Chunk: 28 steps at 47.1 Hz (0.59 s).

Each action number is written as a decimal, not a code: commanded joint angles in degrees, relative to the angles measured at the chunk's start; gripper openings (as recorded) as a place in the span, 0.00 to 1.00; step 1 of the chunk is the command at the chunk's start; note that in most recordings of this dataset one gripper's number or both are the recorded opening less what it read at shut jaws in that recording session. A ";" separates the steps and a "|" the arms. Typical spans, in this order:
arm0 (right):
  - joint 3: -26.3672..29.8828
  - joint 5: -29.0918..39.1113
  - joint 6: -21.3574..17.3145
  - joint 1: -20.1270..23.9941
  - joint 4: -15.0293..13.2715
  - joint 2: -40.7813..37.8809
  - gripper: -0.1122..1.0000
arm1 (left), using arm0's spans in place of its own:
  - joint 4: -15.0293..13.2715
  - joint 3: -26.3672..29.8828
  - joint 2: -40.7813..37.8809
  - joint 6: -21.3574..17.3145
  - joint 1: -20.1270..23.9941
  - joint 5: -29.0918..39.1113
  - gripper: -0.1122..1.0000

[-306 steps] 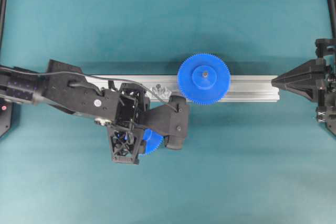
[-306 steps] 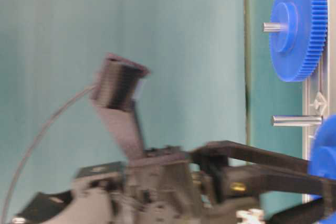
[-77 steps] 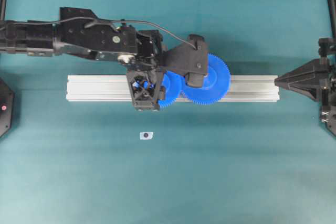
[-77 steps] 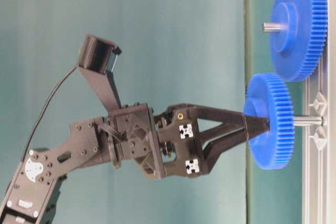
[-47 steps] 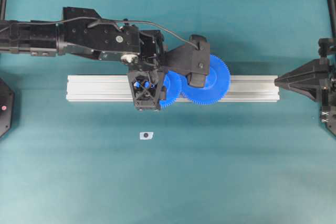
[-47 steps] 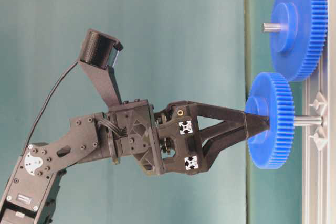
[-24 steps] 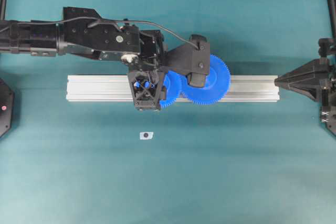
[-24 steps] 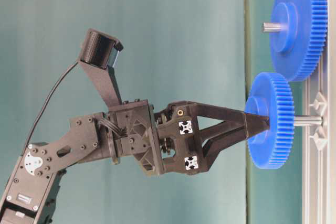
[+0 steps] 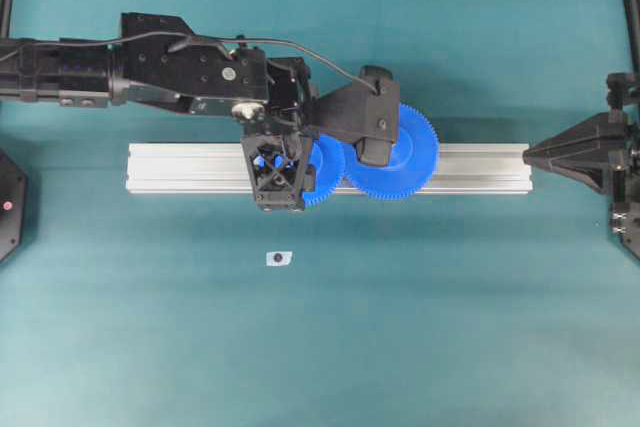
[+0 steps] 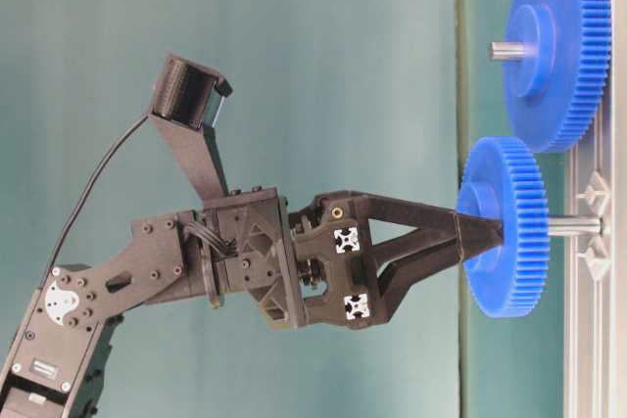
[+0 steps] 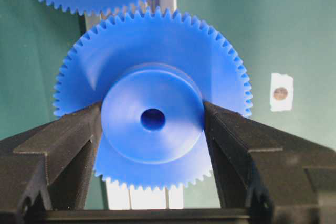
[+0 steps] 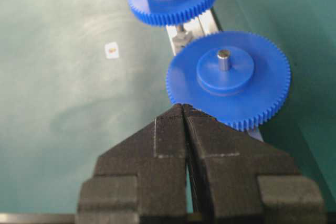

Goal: Find the location of the shaft and insert the small gear.
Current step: 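Align the gear's bore with the empty shaft using the left gripper, then push the gear onto the shaft and open the left gripper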

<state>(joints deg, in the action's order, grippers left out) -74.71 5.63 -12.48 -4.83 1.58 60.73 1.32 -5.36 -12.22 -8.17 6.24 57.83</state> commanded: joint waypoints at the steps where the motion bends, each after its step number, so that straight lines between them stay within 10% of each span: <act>1: 0.97 -0.18 -0.53 -0.18 0.09 -0.44 0.11 | 0.35 0.62 0.79 0.00 0.35 0.62 0.72; 28: 0.88 -0.09 -0.62 -0.18 0.00 -0.44 0.11 | 0.35 3.34 0.44 -0.09 0.18 1.49 0.73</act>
<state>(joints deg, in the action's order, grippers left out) -74.71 5.80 -12.39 -4.92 1.58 60.73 1.32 -3.60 -13.01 -8.26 6.15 59.41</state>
